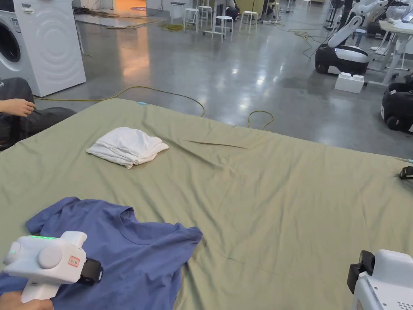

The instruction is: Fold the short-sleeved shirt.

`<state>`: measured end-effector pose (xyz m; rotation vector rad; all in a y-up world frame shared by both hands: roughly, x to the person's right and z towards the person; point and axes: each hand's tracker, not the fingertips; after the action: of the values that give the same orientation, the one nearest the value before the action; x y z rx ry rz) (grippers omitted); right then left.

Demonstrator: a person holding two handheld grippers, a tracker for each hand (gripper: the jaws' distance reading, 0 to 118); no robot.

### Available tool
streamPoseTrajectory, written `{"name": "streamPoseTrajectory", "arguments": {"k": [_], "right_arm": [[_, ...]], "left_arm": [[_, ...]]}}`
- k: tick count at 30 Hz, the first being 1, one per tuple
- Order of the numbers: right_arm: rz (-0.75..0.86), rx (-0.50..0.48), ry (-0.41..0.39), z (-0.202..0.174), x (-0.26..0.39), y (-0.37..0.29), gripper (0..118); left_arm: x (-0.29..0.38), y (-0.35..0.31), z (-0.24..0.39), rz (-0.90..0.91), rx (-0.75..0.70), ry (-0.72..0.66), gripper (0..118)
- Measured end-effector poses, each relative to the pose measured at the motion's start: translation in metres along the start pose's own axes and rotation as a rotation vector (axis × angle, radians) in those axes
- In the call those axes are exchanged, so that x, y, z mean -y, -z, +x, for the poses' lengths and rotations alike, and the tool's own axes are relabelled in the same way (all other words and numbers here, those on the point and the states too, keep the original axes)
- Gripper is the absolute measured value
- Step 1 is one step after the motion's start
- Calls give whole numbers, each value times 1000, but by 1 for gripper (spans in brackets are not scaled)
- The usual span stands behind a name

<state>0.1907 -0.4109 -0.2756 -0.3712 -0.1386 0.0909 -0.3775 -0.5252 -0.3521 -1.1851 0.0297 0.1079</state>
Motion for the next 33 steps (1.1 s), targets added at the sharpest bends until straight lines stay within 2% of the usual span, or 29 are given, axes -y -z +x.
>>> {"name": "streamPoseTrajectory", "arguments": {"k": [2,6,7,10,15,22,27,33], "right_arm": [[-11,1,-2,1,2,1,0],[-29,7,1,3,6,4,0],[-32,9,3,4,6,4,0],[-37,9,16,5,8,5,0],[-40,7,26,7,9,5,0],[18,19,56,21,3,-6,0],[92,48,88,36,-7,-19,0],[135,74,101,56,-21,-33,0]], "left_arm": [[6,15,1,-47,-8,16,65],[10,11,12,1,-25,26,63],[13,9,16,18,-39,43,56],[17,7,29,61,-29,78,7],[22,1,38,95,-63,88,4],[-2,-63,45,358,84,-31,4],[-11,-122,94,510,151,41,4],[-36,-199,163,686,317,73,4]]}}
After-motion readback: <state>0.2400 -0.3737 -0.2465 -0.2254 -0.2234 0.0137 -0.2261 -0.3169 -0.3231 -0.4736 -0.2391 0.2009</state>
